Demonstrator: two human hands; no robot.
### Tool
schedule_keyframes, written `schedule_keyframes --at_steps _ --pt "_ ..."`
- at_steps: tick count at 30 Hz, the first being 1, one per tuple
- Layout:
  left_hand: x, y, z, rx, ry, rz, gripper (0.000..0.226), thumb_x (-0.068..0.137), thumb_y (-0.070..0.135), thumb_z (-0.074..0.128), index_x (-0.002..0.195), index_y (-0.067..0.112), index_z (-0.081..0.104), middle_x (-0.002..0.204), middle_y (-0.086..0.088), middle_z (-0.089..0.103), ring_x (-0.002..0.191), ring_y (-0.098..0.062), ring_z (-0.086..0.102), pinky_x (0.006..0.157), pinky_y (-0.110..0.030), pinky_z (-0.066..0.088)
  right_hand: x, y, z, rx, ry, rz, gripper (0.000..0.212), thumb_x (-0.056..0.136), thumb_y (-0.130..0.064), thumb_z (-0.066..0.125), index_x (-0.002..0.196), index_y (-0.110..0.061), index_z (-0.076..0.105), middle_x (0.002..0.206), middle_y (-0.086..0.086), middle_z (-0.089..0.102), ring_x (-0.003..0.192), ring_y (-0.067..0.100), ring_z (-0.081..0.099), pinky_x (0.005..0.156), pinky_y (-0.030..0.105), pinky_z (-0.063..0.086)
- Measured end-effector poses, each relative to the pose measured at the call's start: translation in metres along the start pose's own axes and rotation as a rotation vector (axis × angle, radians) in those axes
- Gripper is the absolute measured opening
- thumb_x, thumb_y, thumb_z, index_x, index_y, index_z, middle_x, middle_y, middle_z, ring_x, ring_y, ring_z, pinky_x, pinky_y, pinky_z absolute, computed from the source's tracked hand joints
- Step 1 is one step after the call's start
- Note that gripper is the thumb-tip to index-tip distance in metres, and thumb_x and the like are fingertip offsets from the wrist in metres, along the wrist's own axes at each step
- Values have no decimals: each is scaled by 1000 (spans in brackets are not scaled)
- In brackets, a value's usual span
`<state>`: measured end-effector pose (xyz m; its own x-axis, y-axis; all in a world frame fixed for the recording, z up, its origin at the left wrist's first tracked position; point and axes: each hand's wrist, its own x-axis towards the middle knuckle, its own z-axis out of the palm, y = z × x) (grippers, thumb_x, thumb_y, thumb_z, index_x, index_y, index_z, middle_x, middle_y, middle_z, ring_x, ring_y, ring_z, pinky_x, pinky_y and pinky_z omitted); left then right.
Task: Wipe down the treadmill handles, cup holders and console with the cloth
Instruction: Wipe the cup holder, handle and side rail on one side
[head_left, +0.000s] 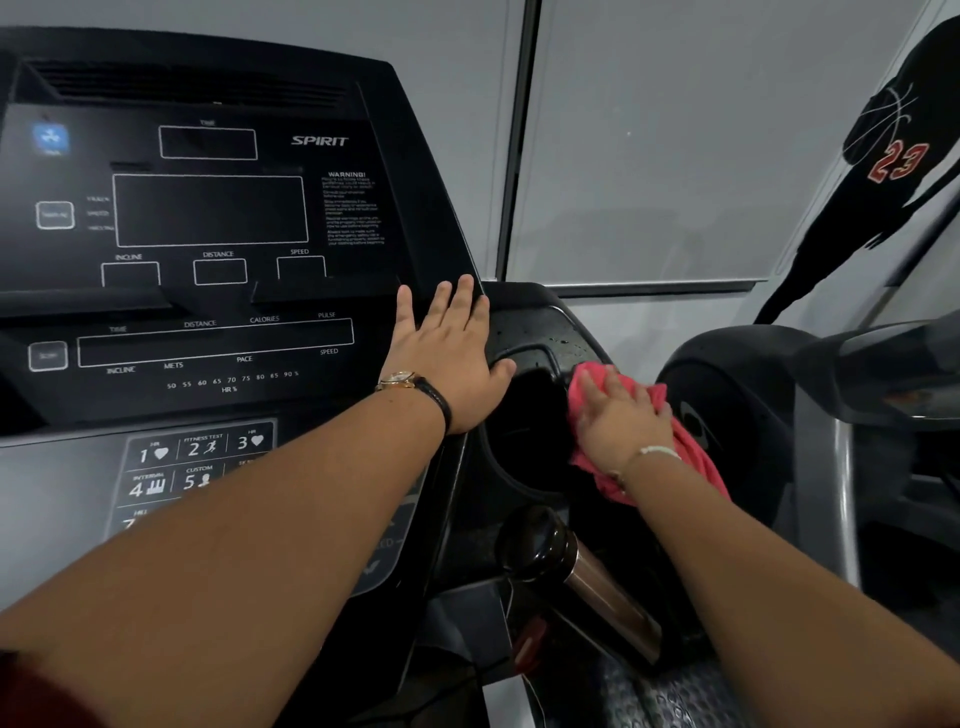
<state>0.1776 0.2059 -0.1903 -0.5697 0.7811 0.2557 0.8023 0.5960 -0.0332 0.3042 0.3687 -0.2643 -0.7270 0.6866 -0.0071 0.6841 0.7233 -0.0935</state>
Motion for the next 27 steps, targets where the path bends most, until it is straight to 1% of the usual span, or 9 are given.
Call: schedule_keyframes --at_steps 3,5,8,12,14,17,20,23,27 --pt "0 1 0 -8 -6 -1 72 93 55 23 150 17 2 158 -3 -13 145 -19 -11 112 -52 -17 -9 15 -1 -33 -21 -391 53 84 -36 31 133 -31 52 158 -9 9 146 23 4 117 51 -6" --pt "0 1 -1 -9 -3 -3 71 94 54 23 150 17 2 158 -3 -13 145 -18 -11 112 -52 -17 0 32 -2 120 -13 -447 56 82 -37 30 135 -35 49 154 -11 19 145 18 10 118 50 0" --pt "-1 1 -2 -7 -10 -2 68 95 51 22 150 17 2 158 -3 -13 145 -18 -11 113 -51 -16 17 43 -2 283 -5 -173 49 96 -41 33 144 -41 27 158 -4 15 145 22 16 117 48 14" --pt "-2 1 -3 -14 -4 0 65 96 47 22 150 17 3 158 -2 -11 145 -18 -10 112 -50 -17 10 19 1 40 -43 -28 57 97 -44 20 150 -34 1 160 4 -1 146 29 4 117 51 8" --pt "-1 1 -2 -16 1 0 65 96 47 22 150 17 3 158 -2 -11 145 -18 -10 112 -50 -17 -2 21 1 -28 -20 -189 60 94 -46 26 150 -33 10 160 3 2 146 28 1 117 50 0" --pt "-1 1 -2 -14 3 -5 65 96 47 22 150 17 3 158 -2 -11 145 -18 -10 112 -51 -17 -22 34 -4 232 83 -378 67 77 -58 29 139 -37 42 156 1 21 144 24 15 118 51 7" --pt "-2 2 -2 -17 0 -1 66 96 48 23 150 17 3 158 -2 -11 145 -18 -10 113 -51 -16 -29 31 0 275 321 -97 72 79 -69 32 144 -38 33 152 10 21 136 32 18 112 55 22" --pt "-2 1 -2 -16 3 -7 66 96 48 22 150 17 4 158 -2 -11 145 -18 -10 112 -50 -17 -21 22 -3 119 66 226 101 64 -92 29 147 -43 3 158 11 5 138 43 19 108 60 21" --pt "-2 1 -2 -18 4 1 66 96 49 22 150 17 4 158 -2 -10 145 -18 -9 112 -51 -16 -5 30 1 133 -95 103 95 72 -83 39 148 -42 2 159 8 4 138 41 23 108 54 31"
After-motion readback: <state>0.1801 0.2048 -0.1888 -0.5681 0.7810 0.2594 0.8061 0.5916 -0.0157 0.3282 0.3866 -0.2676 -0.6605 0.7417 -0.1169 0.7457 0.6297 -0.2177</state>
